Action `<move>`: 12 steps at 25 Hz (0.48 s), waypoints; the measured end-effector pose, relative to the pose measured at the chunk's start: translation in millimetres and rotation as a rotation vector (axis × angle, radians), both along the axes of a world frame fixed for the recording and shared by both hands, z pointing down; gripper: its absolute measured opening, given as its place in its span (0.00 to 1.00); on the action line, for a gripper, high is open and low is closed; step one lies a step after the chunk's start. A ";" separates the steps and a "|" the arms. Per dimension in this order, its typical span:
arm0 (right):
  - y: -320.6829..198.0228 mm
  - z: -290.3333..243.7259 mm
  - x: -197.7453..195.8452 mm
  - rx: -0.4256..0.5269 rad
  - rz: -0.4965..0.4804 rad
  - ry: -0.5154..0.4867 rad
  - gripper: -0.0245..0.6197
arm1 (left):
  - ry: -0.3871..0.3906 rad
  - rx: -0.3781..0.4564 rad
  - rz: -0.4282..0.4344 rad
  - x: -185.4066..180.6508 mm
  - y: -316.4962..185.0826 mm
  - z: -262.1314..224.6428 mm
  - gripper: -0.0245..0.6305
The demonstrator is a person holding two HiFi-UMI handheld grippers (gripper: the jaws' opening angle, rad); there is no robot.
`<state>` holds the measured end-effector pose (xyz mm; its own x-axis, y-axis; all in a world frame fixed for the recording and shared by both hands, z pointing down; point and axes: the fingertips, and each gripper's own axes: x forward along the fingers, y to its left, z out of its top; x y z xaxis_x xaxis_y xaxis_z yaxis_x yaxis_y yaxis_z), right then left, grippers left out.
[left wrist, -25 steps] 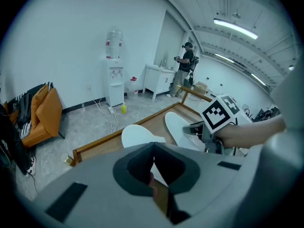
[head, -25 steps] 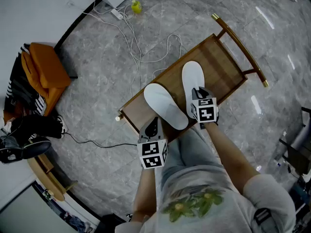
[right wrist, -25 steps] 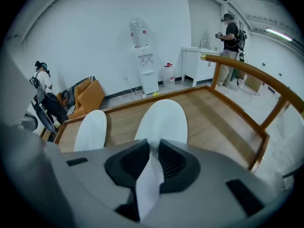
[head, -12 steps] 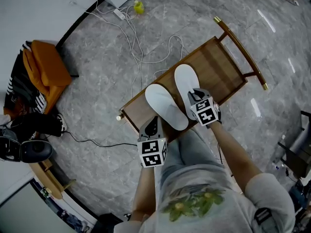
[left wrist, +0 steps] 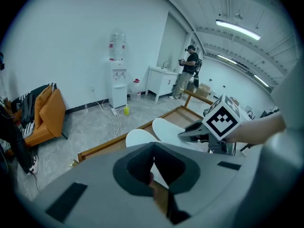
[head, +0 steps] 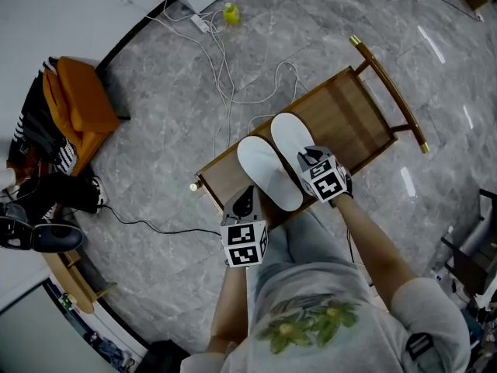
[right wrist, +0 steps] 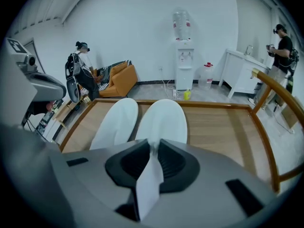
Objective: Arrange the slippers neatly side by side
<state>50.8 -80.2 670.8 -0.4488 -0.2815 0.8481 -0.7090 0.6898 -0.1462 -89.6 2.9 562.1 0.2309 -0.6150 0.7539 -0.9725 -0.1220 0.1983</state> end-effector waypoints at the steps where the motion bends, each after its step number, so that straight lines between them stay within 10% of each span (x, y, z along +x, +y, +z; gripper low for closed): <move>1: 1.5 0.6 -2.2 0.000 -0.010 -0.001 0.13 | -0.001 0.000 -0.001 -0.6 0.0 -0.1 0.06; 12: 5.9 2.4 -6.3 -0.032 -0.040 -0.007 0.26 | -0.002 -0.003 -0.010 -7.1 -0.3 -0.4 0.06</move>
